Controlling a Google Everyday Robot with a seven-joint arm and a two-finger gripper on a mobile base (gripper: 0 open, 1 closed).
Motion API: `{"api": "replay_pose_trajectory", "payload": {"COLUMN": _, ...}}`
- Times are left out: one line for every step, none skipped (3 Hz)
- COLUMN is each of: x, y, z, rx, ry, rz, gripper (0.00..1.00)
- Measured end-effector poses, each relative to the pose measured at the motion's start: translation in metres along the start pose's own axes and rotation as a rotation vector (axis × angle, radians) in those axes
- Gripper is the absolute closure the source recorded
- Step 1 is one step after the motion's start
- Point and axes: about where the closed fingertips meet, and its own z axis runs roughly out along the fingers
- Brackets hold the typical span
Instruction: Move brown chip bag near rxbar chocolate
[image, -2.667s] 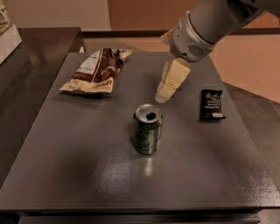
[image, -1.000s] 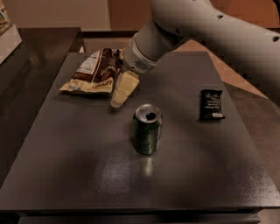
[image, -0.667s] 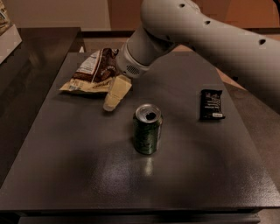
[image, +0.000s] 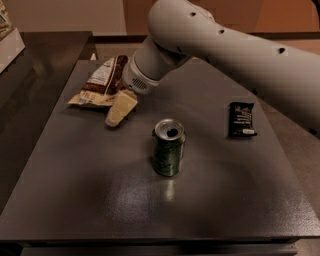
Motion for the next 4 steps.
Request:
{"api": "replay_pose_trajectory", "payload": {"x": -0.005, "y": 0.002, "z": 0.007, "rx": -0.007, "ry": 0.001, "rz": 0.032, "gripper": 0.40}}
{"api": "replay_pose_trajectory", "payload": {"x": -0.005, "y": 0.001, "z": 0.009, "rx": -0.007, "ry": 0.007, "rz": 0.056, "gripper": 0.63}}
{"api": "replay_pose_trajectory", "payload": {"x": -0.004, "y": -0.005, "z": 0.007, "rx": 0.004, "ry": 0.014, "rz": 0.068, "gripper": 0.86}}
{"api": "replay_pose_trajectory", "payload": {"x": 0.000, "y": -0.022, "z": -0.001, "rx": 0.024, "ry": 0.016, "rz": 0.086, "gripper": 1.00}}
